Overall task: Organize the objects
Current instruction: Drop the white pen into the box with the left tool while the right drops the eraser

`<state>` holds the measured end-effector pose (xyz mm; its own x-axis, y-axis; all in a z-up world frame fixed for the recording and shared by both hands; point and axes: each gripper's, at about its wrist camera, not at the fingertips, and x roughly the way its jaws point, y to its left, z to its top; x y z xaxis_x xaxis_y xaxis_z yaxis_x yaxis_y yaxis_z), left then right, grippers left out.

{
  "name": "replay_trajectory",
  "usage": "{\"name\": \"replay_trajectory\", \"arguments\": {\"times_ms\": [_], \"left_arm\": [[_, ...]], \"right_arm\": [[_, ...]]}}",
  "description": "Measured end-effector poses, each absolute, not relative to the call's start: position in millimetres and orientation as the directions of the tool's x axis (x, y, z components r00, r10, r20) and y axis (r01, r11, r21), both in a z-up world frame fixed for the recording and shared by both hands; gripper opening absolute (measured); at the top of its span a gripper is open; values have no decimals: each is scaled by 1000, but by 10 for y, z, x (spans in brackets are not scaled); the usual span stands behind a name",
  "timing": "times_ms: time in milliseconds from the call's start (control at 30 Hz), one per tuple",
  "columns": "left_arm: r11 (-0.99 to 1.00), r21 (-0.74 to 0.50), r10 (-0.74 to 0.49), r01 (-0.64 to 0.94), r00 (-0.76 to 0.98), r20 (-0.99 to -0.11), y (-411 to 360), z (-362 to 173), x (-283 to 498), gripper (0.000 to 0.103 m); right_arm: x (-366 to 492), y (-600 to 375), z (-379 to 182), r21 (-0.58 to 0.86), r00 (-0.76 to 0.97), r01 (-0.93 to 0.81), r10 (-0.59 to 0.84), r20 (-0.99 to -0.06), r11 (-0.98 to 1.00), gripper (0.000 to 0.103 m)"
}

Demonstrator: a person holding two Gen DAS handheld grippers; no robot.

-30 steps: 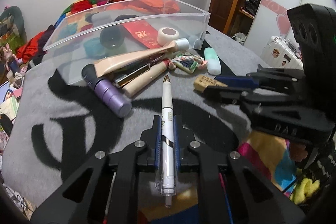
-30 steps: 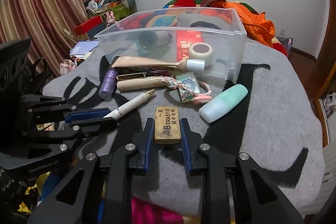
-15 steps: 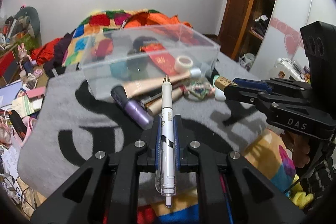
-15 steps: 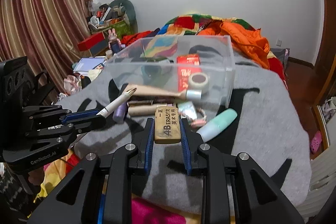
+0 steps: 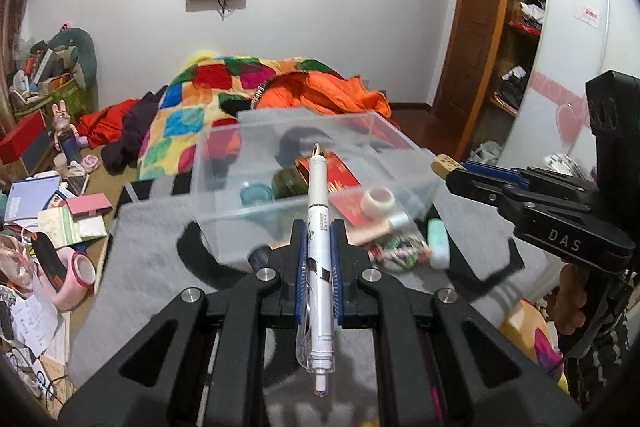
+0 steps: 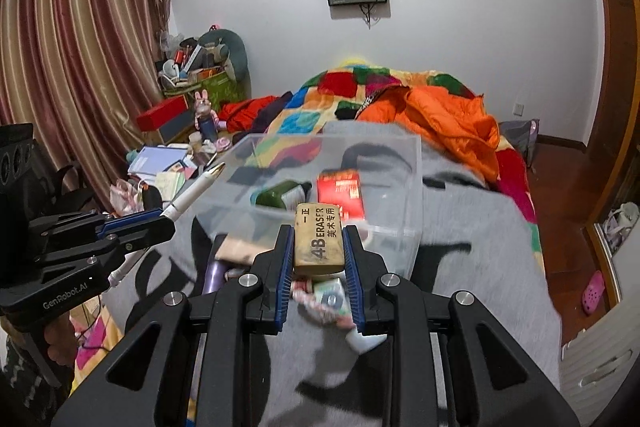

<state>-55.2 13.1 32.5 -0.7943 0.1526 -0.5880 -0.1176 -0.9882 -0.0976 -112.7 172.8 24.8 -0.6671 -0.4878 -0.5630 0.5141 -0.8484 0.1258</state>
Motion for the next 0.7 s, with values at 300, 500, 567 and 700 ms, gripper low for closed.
{"name": "replay_trajectory", "arguments": {"times_ms": [300, 500, 567, 700], "left_arm": [[-992, -100, 122, -78, -800, -587, -51, 385, -859, 10], [-996, -66, 91, -65, -797, -597, -100, 375, -1058, 10], [-996, -65, 87, -60, -792, -604, -120, 367, -1128, 10], [-997, -61, 76, -48, -786, -614, -168, 365, -1276, 10]], "right_arm": [[-1402, 1620, 378, 107, -691, 504, -474, -546, -857, 22], [-1631, 1535, 350, 104, -686, 494, -460, -563, -863, 22], [-1703, 1503, 323, 104, -681, 493, -457, -572, -864, 22], [-1827, 1427, 250, 107, -666, 492, -453, -593, -864, 22]]}}
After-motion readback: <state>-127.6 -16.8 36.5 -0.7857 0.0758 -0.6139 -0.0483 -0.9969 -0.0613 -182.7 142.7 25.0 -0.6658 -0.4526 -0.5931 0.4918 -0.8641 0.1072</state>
